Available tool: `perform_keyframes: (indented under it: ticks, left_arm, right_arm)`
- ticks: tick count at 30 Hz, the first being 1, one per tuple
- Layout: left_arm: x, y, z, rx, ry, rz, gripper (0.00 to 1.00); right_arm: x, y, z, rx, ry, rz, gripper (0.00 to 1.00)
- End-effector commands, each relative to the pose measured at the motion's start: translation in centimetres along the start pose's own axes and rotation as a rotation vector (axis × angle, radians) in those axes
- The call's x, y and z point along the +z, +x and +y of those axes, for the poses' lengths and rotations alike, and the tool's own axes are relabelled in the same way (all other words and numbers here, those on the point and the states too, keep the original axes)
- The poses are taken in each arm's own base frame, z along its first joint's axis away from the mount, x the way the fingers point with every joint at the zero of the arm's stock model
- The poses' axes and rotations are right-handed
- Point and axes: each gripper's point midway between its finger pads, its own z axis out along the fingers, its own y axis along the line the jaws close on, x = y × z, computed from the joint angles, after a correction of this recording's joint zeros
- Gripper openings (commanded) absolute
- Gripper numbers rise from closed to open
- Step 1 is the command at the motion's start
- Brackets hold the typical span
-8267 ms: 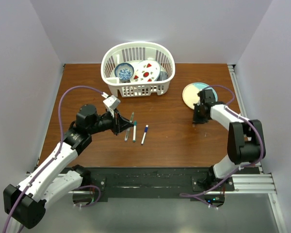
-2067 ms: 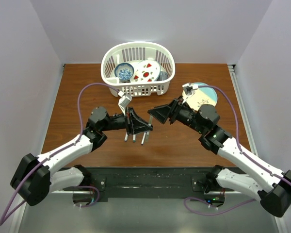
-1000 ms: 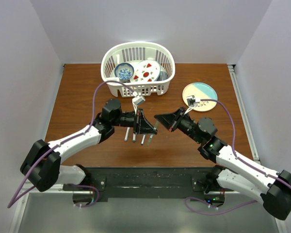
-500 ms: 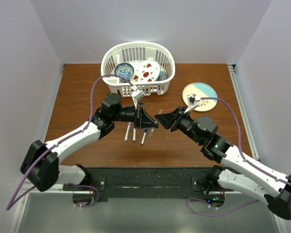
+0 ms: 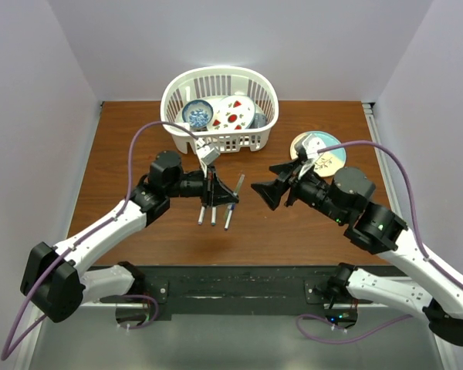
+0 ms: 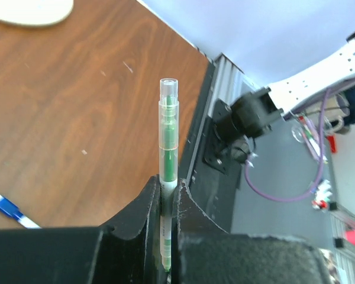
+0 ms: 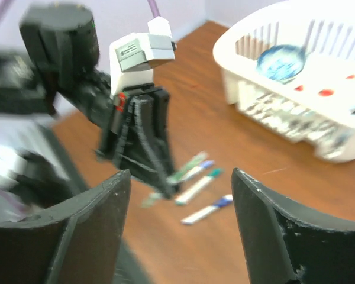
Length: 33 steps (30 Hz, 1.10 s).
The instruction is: Insert the pens into the pen caps
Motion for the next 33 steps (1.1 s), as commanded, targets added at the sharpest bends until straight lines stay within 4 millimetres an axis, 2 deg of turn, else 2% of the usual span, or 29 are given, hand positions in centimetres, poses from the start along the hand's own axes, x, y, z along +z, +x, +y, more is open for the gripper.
perform_keyframes:
  ticks: [1, 3, 5, 7, 9, 10, 14, 15, 16, 18, 24, 28, 31, 32, 33]
  left_arm:
    - [-0.6, 0.3, -2.1, -0.047, 0.076, 0.047, 0.00]
    - [-0.6, 0.8, -2.5, -0.126, 0.099, 0.072, 0.00]
    - [-0.7, 1.5, -3.2, -0.183, 0.137, 0.108, 0.00]
    - [-0.7, 1.9, -3.6, -0.251, 0.162, 0.135, 0.00]
    - [-0.7, 2.5, -4.0, -0.312, 0.196, 0.169, 0.00]
    - [-0.7, 2.6, -4.1, -0.318, 0.208, 0.174, 0.00]
    - [-0.8, 3.5, -4.2, -0.358, 0.225, 0.208, 0.00]
    - [-0.8, 3.6, -4.3, -0.375, 0.228, 0.213, 0.00]
    - [-1.0, 3.8, -4.6, -0.394, 0.253, 0.221, 0.00]
    - [-1.1, 3.9, -4.9, -0.406, 0.272, 0.223, 0.00]
    - [-0.9, 3.9, -5.0, -0.437, 0.294, 0.227, 0.00]
    - [-1.0, 3.3, -5.5, -0.449, 0.324, 0.210, 0.00]
    - [-0.9, 3.2, -5.6, -0.473, 0.335, 0.201, 0.00]
    - [-1.0, 3.3, -5.7, -0.480, 0.342, 0.203, 0.00]
    - [-1.1, 3.1, -5.9, -0.498, 0.349, 0.204, 0.00]
  right_arm:
    - [-0.4, 3.5, -1.0, -0.526, -0.116, 0.135, 0.77]
    - [-0.2, 3.6, -1.2, -0.623, -0.134, 0.111, 0.78]
    - [0.2, 4.6, -0.8, -0.814, -0.222, 0.105, 0.79]
    - [1.0, 4.8, -1.3, -0.950, -0.231, 0.089, 0.81]
    - [2.0, 5.5, -1.7, -1.007, -0.239, 0.124, 0.80]
    - [2.2, 5.2, -1.6, -1.052, -0.252, 0.121, 0.80]
    - [2.7, 5.1, -0.3, -1.160, -0.321, 0.060, 0.77]
    - [2.8, 5.3, 0.1, -1.183, -0.338, 0.050, 0.77]
    - [3.1, 6.5, 0.2, -1.232, -0.364, 0.080, 0.74]
    - [3.2, 8.0, 0.7, -1.263, -0.408, 0.129, 0.72]
    - [3.4, 10.7, 2.4, -1.293, -0.490, 0.164, 0.65]
    - [3.7, 12.2, 2.2, -1.333, -0.493, 0.223, 0.61]
    - [4.0, 12.8, 2.5, -1.354, -0.500, 0.224, 0.51]
    - [4.0, 13.0, 2.5, -1.361, -0.503, 0.229, 0.44]
    - [4.1, 13.1, 2.5, -1.367, -0.495, 0.236, 0.41]
